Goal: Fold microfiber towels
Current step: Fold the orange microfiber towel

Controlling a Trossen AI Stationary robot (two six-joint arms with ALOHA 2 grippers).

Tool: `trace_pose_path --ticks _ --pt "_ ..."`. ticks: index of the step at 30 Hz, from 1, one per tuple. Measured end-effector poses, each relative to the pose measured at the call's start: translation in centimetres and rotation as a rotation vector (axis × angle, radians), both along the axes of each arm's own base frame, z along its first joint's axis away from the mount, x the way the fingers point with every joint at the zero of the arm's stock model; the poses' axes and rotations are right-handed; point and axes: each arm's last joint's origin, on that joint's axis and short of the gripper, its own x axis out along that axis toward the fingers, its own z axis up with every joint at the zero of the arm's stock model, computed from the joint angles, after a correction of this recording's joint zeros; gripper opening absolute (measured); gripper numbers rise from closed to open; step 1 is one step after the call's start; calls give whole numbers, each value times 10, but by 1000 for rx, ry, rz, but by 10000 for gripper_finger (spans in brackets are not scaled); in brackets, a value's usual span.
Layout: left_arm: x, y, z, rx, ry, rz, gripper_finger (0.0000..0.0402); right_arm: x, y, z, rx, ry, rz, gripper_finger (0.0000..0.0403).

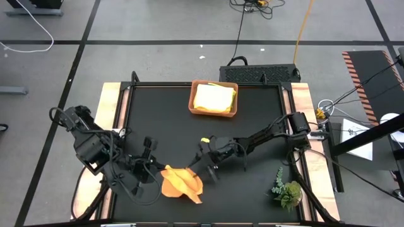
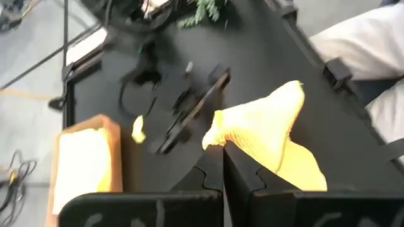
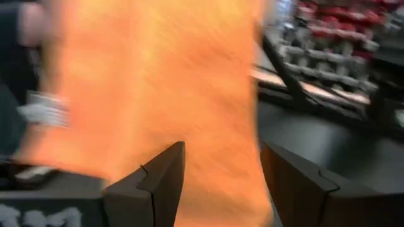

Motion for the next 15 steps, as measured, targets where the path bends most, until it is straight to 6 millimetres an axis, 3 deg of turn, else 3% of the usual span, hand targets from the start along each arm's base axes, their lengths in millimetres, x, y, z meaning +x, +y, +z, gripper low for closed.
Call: trace_pose_path --ticks 8,15 --pt "4 10 -22 41 94 129 1 -6 29 4 -18 -62 96 201" --pt "13 14 -50 41 186 161 2 -7 32 4 -19 -64 98 201"
